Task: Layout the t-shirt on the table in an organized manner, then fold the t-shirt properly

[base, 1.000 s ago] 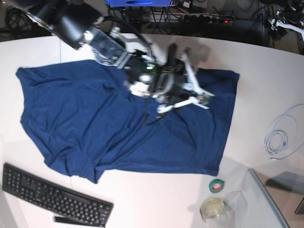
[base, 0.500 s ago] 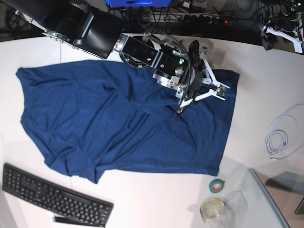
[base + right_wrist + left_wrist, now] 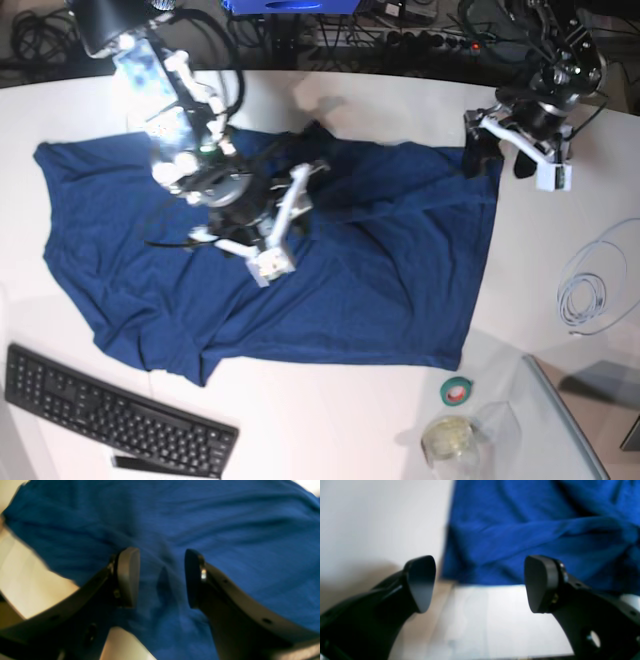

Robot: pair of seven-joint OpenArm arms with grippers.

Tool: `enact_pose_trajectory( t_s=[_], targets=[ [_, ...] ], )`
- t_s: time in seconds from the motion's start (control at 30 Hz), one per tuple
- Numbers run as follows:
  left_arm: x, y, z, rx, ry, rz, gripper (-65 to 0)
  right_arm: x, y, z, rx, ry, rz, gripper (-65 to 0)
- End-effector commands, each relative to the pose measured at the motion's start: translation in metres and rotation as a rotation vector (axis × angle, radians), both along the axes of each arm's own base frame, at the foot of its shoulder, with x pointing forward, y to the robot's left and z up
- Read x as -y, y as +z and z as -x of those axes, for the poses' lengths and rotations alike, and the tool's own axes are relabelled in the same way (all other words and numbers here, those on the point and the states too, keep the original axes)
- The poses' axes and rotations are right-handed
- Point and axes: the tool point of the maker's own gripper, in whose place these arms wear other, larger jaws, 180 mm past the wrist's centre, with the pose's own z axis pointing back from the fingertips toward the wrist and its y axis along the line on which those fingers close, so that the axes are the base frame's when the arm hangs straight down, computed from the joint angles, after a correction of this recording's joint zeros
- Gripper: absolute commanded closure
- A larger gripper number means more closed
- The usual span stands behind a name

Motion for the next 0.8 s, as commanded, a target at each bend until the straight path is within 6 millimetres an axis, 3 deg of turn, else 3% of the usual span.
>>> enact_pose_trajectory(
  t_s=[0.0, 0.17, 0.27, 0.4, 0.53, 0.77],
  targets=[
    [0.004, 0.007, -0.011, 0.04, -0.017, 0.009, -52.3, 0.017, 0.015, -0.012, 0.059, -0.042, -0.006, -27.2],
    [0.022, 0.003, -0.028, 0.05, -0.057, 0.047, -52.0, 0.082, 0.01, -0.012, 0.052, -0.194, 0.04, -27.2],
    [0.017, 0.003, -0.027, 0.047, -0.025, 0.04, -44.3, 0.102, 0.006, -0.008, 0.038, -0.228, 0.054, -27.2],
    [-0.004, 0.001, -0.015, 0.028, 0.057, 0.026, -31.4, 0.111, 0.005, -0.006, 0.034, -0.193, 0.057, -27.2],
    [-0.031, -0.002, -0.002, 0.012, 0.137, 0.007, -32.6, 0.116, 0.003, -0.004, 0.027, -0.194, 0.061, -27.2],
    [-0.015, -0.009, -0.006, -0.003, 0.095, 0.026, -37.5, 0.114, 0.003, -0.003, 0.027, -0.189, 0.06, -27.2]
  ],
)
